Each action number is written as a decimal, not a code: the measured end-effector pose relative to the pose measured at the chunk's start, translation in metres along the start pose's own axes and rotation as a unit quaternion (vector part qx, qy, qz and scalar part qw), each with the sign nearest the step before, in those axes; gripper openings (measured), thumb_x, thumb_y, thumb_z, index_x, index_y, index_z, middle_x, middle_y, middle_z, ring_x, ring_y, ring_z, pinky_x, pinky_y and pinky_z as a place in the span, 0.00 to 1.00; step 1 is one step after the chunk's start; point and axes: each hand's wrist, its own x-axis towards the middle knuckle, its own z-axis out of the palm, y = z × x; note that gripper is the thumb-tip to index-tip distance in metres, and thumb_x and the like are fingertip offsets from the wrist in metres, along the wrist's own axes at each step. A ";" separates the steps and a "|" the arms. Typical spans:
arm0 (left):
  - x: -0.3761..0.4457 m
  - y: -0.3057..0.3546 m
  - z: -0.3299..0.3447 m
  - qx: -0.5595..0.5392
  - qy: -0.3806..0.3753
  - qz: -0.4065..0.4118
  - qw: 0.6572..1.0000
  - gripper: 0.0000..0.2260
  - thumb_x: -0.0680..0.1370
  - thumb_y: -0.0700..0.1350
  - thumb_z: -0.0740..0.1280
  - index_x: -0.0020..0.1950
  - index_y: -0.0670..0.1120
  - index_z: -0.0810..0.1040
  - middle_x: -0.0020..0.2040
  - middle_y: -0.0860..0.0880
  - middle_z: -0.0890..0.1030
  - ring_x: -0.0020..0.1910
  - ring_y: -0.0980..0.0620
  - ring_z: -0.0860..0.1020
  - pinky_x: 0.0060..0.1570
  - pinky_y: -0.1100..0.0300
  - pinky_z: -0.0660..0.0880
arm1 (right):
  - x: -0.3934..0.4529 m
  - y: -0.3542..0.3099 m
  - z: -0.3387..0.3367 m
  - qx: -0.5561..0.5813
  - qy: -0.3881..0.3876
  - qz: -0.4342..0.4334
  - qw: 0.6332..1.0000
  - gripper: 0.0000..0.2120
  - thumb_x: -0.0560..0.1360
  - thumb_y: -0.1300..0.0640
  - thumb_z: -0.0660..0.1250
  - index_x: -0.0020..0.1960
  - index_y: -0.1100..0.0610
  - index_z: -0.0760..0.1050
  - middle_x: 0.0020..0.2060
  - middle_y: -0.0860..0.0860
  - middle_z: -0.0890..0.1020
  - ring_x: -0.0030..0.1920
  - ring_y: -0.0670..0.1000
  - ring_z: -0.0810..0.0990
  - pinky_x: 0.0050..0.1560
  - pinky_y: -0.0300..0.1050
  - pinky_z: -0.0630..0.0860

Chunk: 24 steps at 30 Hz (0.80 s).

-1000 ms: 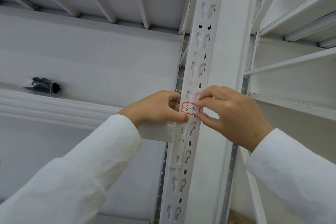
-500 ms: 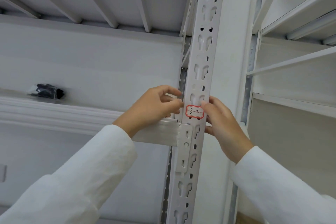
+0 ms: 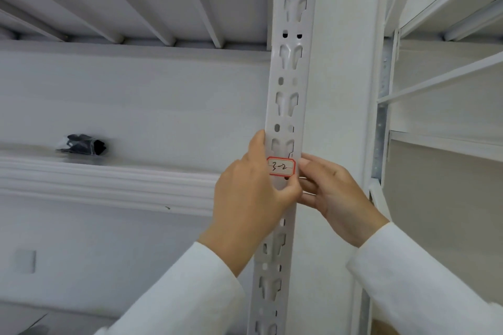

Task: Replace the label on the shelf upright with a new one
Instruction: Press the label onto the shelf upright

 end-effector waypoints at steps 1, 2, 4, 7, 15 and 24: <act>0.000 0.000 0.000 0.012 0.000 -0.001 1.000 0.29 0.72 0.58 0.66 0.69 0.50 0.62 0.49 0.52 0.81 0.46 0.47 0.79 0.45 0.51 0.77 | 0.001 0.000 -0.002 0.001 -0.008 -0.002 1.000 0.12 0.80 0.58 0.57 0.53 0.55 0.79 0.47 0.52 0.86 0.45 0.48 0.84 0.44 0.40 0.80; 0.000 0.002 -0.002 0.023 0.001 -0.002 1.000 0.28 0.72 0.58 0.66 0.68 0.50 0.62 0.48 0.52 0.81 0.45 0.47 0.79 0.44 0.51 0.77 | 0.001 0.001 -0.004 0.002 -0.016 -0.003 1.000 0.12 0.79 0.59 0.57 0.53 0.54 0.79 0.47 0.52 0.86 0.45 0.47 0.84 0.44 0.40 0.80; 0.001 0.004 -0.003 0.047 -0.004 -0.001 0.999 0.28 0.72 0.58 0.65 0.68 0.50 0.62 0.47 0.52 0.81 0.44 0.47 0.80 0.43 0.52 0.77 | 0.002 0.002 -0.007 0.002 -0.028 -0.007 1.000 0.11 0.79 0.58 0.58 0.53 0.53 0.79 0.47 0.51 0.86 0.46 0.47 0.84 0.43 0.39 0.79; 0.003 0.006 -0.005 0.092 -0.008 0.010 0.996 0.26 0.72 0.59 0.64 0.65 0.49 0.63 0.46 0.51 0.81 0.43 0.46 0.80 0.42 0.53 0.77 | 0.003 0.006 -0.009 0.006 -0.037 -0.014 0.999 0.11 0.79 0.57 0.58 0.53 0.52 0.79 0.47 0.50 0.86 0.47 0.47 0.84 0.43 0.38 0.79; 0.005 0.014 -0.008 0.146 -0.009 0.006 0.989 0.16 0.74 0.58 0.62 0.49 0.48 0.61 0.39 0.50 0.78 0.37 0.44 0.75 0.34 0.56 0.66 | 0.005 0.009 -0.010 0.021 -0.036 -0.026 0.999 0.10 0.79 0.57 0.59 0.53 0.52 0.78 0.44 0.48 0.86 0.45 0.47 0.84 0.41 0.38 0.80; 0.003 0.014 -0.002 0.160 0.013 -0.007 0.987 0.18 0.74 0.57 0.62 0.55 0.46 0.64 0.42 0.49 0.79 0.38 0.43 0.74 0.36 0.56 0.66 | 0.003 0.008 -0.009 0.020 -0.021 -0.015 0.999 0.15 0.79 0.57 0.59 0.64 0.60 0.73 0.48 0.51 0.85 0.44 0.45 0.84 0.37 0.35 0.78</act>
